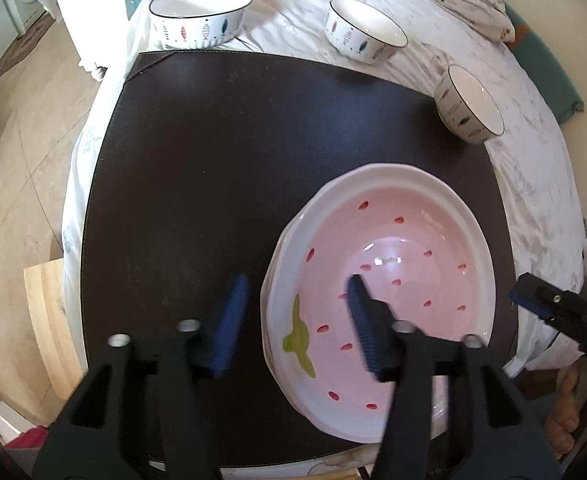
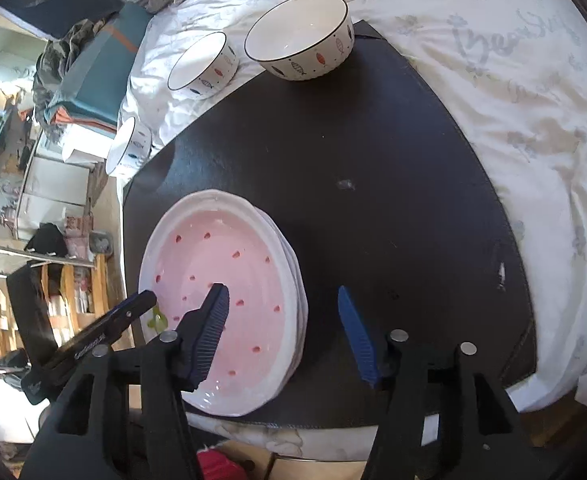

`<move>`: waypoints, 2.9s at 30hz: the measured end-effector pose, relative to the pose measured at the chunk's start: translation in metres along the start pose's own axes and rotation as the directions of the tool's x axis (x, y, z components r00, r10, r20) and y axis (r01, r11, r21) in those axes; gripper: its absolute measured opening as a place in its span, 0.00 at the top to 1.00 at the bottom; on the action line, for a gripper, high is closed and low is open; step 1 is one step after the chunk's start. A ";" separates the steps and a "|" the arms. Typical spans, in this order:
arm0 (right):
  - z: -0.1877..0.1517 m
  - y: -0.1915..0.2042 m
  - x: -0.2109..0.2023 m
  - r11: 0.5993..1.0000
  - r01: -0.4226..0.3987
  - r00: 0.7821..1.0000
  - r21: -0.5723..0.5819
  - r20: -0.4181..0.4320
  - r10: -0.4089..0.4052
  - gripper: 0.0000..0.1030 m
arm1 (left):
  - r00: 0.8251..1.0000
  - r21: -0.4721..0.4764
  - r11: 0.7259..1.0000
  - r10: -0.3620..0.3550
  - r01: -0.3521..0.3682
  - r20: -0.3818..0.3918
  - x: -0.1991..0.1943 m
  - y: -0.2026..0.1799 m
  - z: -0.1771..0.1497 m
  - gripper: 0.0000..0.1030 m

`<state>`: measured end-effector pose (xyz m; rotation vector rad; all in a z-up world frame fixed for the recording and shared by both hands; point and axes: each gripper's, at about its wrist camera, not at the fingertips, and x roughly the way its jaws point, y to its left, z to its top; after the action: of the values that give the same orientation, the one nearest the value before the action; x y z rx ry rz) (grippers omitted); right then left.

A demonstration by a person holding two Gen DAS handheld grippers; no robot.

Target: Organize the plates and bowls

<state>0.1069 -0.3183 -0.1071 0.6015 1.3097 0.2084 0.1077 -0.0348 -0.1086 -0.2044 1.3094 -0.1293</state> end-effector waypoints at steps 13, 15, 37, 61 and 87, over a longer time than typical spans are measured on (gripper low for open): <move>-0.007 -0.001 0.067 0.998 -0.050 0.976 0.032 -0.211 0.056 0.57 | 0.977 -0.087 0.993 -0.098 0.082 -0.187 0.035 0.010 -0.014 0.62; -0.007 0.000 0.071 0.999 -0.047 0.976 0.026 -0.214 0.051 0.59 | 0.978 -0.097 0.992 -0.100 0.083 -0.185 0.036 0.010 -0.012 0.60; 0.023 0.020 0.079 0.997 -0.017 0.990 -0.073 -0.138 0.007 0.64 | 0.988 -0.149 0.987 -0.072 0.051 -0.139 0.043 0.020 0.021 0.61; 0.004 0.042 0.034 0.989 0.052 0.997 -0.140 0.059 -0.044 0.19 | 0.993 -0.040 0.994 0.105 -0.103 0.053 -0.018 0.018 0.007 0.43; 0.018 0.059 -0.062 0.976 0.141 0.931 -0.167 0.358 -0.073 0.00 | 0.912 -0.009 0.976 0.206 -0.217 0.355 -0.088 -0.030 0.017 0.00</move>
<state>0.1188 -0.3038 -0.0213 0.3806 0.9596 0.1266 0.1023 -0.0444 -0.0149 -0.0533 0.9604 0.0713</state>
